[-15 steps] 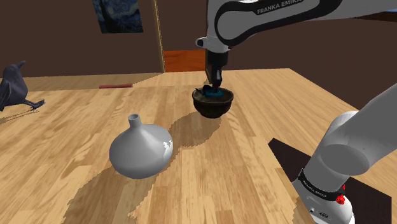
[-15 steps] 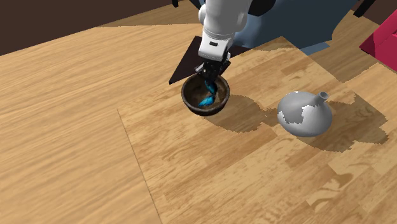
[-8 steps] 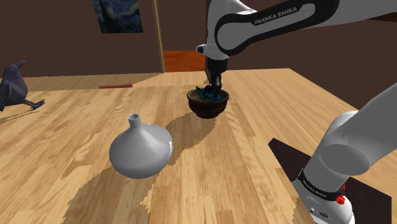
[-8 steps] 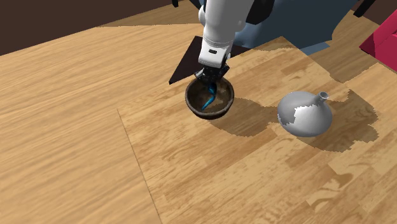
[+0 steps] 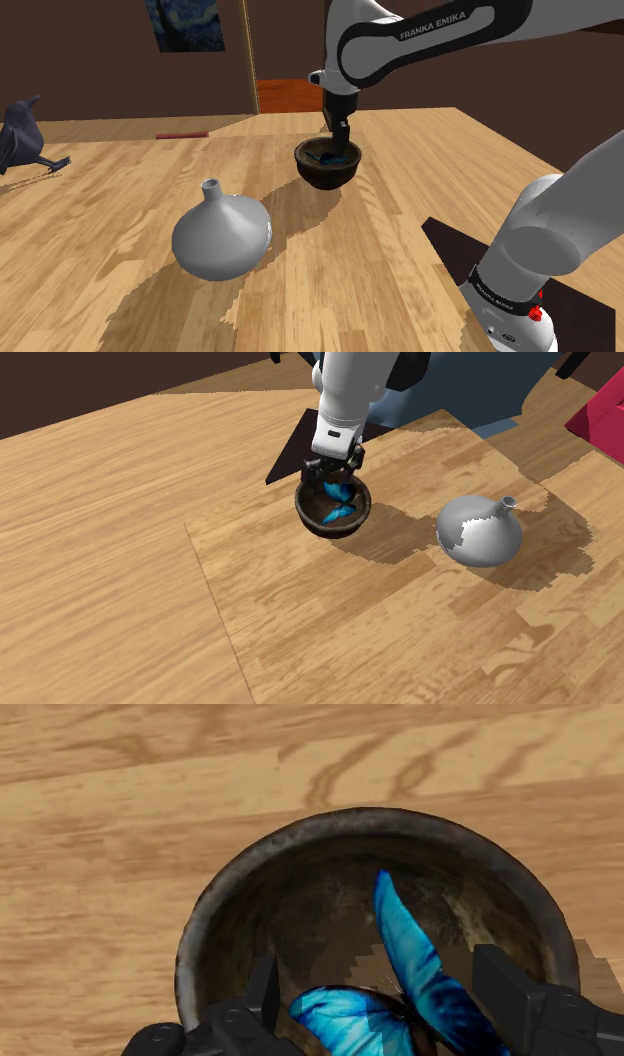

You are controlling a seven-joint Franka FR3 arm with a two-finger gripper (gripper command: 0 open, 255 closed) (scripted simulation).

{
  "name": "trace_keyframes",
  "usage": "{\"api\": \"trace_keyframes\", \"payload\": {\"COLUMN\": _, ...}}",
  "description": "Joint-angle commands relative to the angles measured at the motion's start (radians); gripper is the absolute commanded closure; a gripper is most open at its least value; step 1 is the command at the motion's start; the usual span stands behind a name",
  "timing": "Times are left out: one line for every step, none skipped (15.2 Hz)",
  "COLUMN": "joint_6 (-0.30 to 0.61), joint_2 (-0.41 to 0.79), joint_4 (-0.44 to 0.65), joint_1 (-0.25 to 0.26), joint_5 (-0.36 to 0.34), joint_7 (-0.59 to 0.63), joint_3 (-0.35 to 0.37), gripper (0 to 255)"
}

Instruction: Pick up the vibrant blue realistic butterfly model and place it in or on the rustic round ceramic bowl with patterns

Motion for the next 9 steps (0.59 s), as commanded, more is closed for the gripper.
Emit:
{"api": "trace_keyframes", "payload": {"joint_6": 0.0, "joint_2": 0.0, "joint_4": 0.0, "joint_1": 0.0, "joint_5": 0.0, "joint_7": 0.0, "joint_3": 0.0, "gripper": 0}}
{"api": "trace_keyframes", "payload": {"joint_6": 0.0, "joint_2": 0.0, "joint_4": 0.0, "joint_1": 0.0, "joint_5": 0.0, "joint_7": 0.0, "joint_3": 0.0, "gripper": 0}}
{"api": "trace_keyframes", "payload": {"joint_6": -0.034, "joint_2": -0.007, "joint_4": 0.027, "joint_1": 0.0, "joint_5": 0.001, "joint_7": -0.001, "joint_3": -0.001, "gripper": 0}}
{"api": "trace_keyframes", "payload": {"joint_6": -0.068, "joint_2": -0.013, "joint_4": 0.055, "joint_1": 0.001, "joint_5": 0.002, "joint_7": -0.002, "joint_3": -0.001, "gripper": 0}}
{"api": "trace_keyframes", "payload": {"joint_6": -0.102, "joint_2": -0.018, "joint_4": 0.085, "joint_1": 0.001, "joint_5": 0.002, "joint_7": -0.002, "joint_3": -0.002, "gripper": 0}}
{"api": "trace_keyframes", "payload": {"joint_6": -0.129, "joint_2": -0.021, "joint_4": 0.109, "joint_1": 0.001, "joint_5": 0.003, "joint_7": -0.002, "joint_3": -0.002, "gripper": 0}}
{"api": "trace_keyframes", "payload": {"joint_6": -0.129, "joint_2": -0.021, "joint_4": 0.109, "joint_1": 0.001, "joint_5": 0.003, "joint_7": -0.002, "joint_3": -0.002, "gripper": 0}}
{"api": "trace_keyframes", "payload": {"joint_6": -0.129, "joint_2": -0.021, "joint_4": 0.108, "joint_1": 0.001, "joint_5": 0.003, "joint_7": -0.002, "joint_3": -0.002, "gripper": 0}}
{"api": "trace_keyframes", "payload": {"joint_6": -0.129, "joint_2": -0.021, "joint_4": 0.109, "joint_1": 0.001, "joint_5": 0.003, "joint_7": -0.002, "joint_3": -0.002, "gripper": 0}}
